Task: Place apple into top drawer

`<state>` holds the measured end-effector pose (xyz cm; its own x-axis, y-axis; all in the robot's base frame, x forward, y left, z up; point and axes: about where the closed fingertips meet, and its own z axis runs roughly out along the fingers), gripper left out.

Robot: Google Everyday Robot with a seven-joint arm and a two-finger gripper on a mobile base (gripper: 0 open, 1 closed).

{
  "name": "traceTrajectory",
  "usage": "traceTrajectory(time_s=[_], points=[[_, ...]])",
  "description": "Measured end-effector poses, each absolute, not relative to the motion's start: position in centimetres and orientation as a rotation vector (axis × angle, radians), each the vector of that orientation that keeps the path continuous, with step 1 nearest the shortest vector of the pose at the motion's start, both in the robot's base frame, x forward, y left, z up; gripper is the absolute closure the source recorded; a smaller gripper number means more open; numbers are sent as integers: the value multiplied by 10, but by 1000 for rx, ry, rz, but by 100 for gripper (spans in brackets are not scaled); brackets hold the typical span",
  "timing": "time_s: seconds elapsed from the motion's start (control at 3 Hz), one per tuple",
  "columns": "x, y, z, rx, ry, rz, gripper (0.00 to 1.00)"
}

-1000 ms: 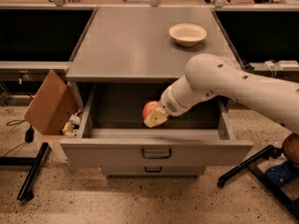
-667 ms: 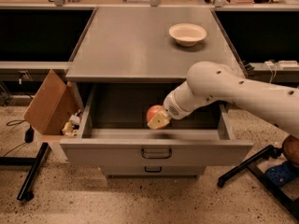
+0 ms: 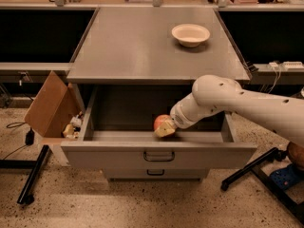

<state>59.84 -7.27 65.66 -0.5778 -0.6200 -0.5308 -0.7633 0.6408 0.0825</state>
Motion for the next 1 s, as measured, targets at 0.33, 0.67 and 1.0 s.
traceTrajectory(time_s=[0.33,0.67,1.0], points=[[602,-76,648,-1067,2409,432,50],[608,-77,648,-1054,2392,446,19],[610,-77,649,-1051,2382,453,0]])
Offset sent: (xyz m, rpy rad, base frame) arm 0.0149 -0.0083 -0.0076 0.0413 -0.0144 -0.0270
